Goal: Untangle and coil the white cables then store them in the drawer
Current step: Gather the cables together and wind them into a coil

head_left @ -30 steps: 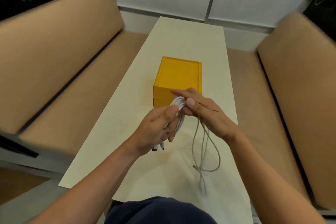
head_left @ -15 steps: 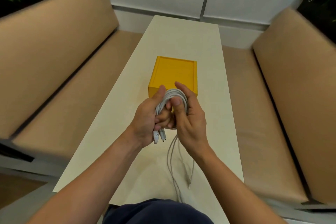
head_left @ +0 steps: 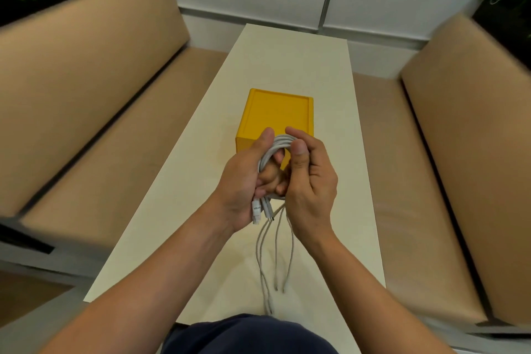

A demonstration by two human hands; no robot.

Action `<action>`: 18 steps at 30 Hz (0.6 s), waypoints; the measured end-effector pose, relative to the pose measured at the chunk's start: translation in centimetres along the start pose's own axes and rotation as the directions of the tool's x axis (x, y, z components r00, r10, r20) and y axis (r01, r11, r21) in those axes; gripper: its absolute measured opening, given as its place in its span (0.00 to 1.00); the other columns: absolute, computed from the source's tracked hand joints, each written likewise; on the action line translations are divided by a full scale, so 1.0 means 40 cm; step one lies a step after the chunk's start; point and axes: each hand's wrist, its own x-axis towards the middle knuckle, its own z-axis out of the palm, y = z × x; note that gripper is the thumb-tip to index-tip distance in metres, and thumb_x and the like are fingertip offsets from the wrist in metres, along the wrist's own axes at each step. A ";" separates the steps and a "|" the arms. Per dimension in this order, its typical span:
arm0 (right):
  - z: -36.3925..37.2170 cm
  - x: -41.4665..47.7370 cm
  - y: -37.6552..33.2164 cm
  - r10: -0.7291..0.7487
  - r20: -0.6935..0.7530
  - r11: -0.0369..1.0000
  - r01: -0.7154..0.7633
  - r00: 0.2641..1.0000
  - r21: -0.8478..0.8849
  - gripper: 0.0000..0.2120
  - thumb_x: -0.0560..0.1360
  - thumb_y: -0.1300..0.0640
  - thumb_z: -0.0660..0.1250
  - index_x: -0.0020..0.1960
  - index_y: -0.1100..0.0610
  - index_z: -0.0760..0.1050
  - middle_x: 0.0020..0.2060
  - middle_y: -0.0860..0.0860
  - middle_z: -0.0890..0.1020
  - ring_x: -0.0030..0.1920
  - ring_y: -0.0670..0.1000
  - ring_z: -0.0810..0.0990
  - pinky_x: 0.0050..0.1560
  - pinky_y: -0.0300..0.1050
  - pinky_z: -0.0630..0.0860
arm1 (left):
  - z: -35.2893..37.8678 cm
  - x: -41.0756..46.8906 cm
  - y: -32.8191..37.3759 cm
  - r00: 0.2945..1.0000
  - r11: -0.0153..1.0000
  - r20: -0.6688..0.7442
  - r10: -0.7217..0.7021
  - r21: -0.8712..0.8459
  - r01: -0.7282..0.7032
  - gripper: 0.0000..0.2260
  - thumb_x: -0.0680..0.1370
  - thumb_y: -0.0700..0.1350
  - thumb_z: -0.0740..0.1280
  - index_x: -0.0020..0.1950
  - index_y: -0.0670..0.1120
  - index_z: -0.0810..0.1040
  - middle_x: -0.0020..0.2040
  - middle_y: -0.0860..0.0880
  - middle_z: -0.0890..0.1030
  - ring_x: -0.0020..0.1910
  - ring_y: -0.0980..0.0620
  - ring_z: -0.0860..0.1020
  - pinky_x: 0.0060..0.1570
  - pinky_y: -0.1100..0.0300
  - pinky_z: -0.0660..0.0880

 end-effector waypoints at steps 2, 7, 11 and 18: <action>-0.010 0.017 0.013 -0.010 -0.001 0.999 0.010 1.000 -0.033 0.12 0.86 0.55 0.59 0.62 0.56 0.80 0.41 0.46 0.82 0.29 0.43 0.78 0.31 0.37 0.74 | 0.009 0.002 -0.013 0.999 0.999 -0.044 0.017 0.046 -0.015 0.27 0.85 0.58 0.55 0.32 0.47 0.77 0.21 0.51 0.60 0.19 0.55 0.60 0.26 0.62 0.69; -0.032 0.032 0.026 -0.019 0.035 0.999 0.021 0.999 -0.040 0.10 0.86 0.58 0.59 0.58 0.56 0.80 0.41 0.48 0.82 0.32 0.42 0.78 0.33 0.34 0.73 | -0.013 0.009 -0.040 0.995 0.963 -0.014 0.099 0.252 -0.092 0.22 0.83 0.60 0.57 0.47 0.43 0.80 0.27 0.48 0.67 0.30 0.51 0.71 0.36 0.60 0.74; -0.059 0.049 0.031 -0.041 0.165 0.999 0.045 0.985 -0.018 0.10 0.85 0.57 0.60 0.57 0.54 0.80 0.38 0.43 0.81 0.35 0.43 0.78 0.38 0.39 0.74 | -0.067 0.008 0.010 0.982 0.976 0.177 -0.073 0.213 0.034 0.18 0.83 0.52 0.59 0.55 0.39 0.81 0.40 0.44 0.80 0.41 0.49 0.79 0.46 0.57 0.79; -0.057 0.060 0.025 -0.102 0.284 0.994 0.088 0.953 0.062 0.09 0.85 0.59 0.59 0.56 0.54 0.79 0.36 0.43 0.79 0.33 0.45 0.76 0.35 0.41 0.73 | -0.087 0.030 0.088 0.911 0.937 0.264 -0.317 0.236 0.258 0.26 0.83 0.57 0.55 0.53 0.38 0.84 0.44 0.40 0.85 0.46 0.43 0.85 0.55 0.49 0.81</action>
